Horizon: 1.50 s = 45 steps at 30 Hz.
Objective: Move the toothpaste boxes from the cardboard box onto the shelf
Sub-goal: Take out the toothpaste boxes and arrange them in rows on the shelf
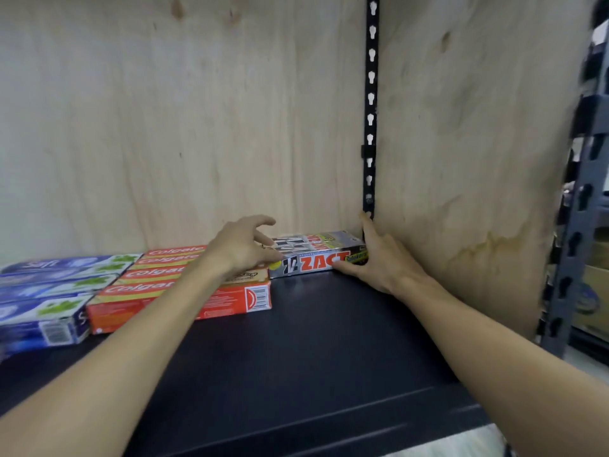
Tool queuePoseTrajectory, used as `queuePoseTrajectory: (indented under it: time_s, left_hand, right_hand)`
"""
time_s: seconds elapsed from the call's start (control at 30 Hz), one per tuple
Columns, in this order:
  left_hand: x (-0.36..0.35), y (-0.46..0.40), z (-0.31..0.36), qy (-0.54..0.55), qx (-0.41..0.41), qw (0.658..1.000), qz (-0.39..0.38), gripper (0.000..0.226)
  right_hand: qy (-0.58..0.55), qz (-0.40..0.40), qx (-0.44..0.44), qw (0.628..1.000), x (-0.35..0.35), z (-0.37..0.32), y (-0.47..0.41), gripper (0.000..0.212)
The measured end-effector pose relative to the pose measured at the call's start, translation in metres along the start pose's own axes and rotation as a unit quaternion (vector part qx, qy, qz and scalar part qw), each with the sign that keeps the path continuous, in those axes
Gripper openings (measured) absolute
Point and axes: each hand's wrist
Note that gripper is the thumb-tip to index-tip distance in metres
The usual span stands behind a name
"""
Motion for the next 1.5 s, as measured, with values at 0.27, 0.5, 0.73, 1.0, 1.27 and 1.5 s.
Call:
queuePoseTrajectory:
  time_s: [0.27, 0.5, 0.73, 1.0, 1.27, 1.5]
  left_hand:
    - [-0.002, 0.006, 0.0, -0.05, -0.02, 0.999, 0.0, 0.067]
    - [-0.003, 0.055, 0.038, -0.148, -0.128, 0.972, 0.131, 0.057]
    - [0.007, 0.141, 0.021, -0.177, -0.204, 0.94, 0.209, 0.058]
    - [0.076, 0.236, -0.026, -0.271, -0.178, 0.914, 0.245, 0.059]
    - [0.168, 0.309, -0.094, -0.33, -0.081, 0.897, 0.281, 0.061]
    - [0.218, 0.366, -0.164, -0.19, 0.08, 0.912, 0.355, 0.083]
  right_hand:
    - [0.005, 0.002, -0.005, 1.0, 0.006, -0.005, 0.011, 0.105]
    - [-0.002, 0.053, -0.029, 0.998, 0.016, -0.023, 0.05, 0.095]
    - [-0.066, 0.09, -0.004, 0.994, 0.029, -0.046, 0.106, 0.082]
    - [-0.216, 0.056, 0.107, 0.969, 0.009, -0.153, 0.186, 0.09]
    - [-0.248, 0.016, 0.203, 0.947, -0.037, -0.276, 0.213, 0.09]
    - [-0.219, -0.051, 0.307, 0.925, -0.064, -0.349, 0.225, 0.074]
Point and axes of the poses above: each hand's wrist, its own y-axis away from the middle knuckle, its own x-axis out of the back of the hand, z = x × y, and after that the axes turned 4 degrees about y, right-handed
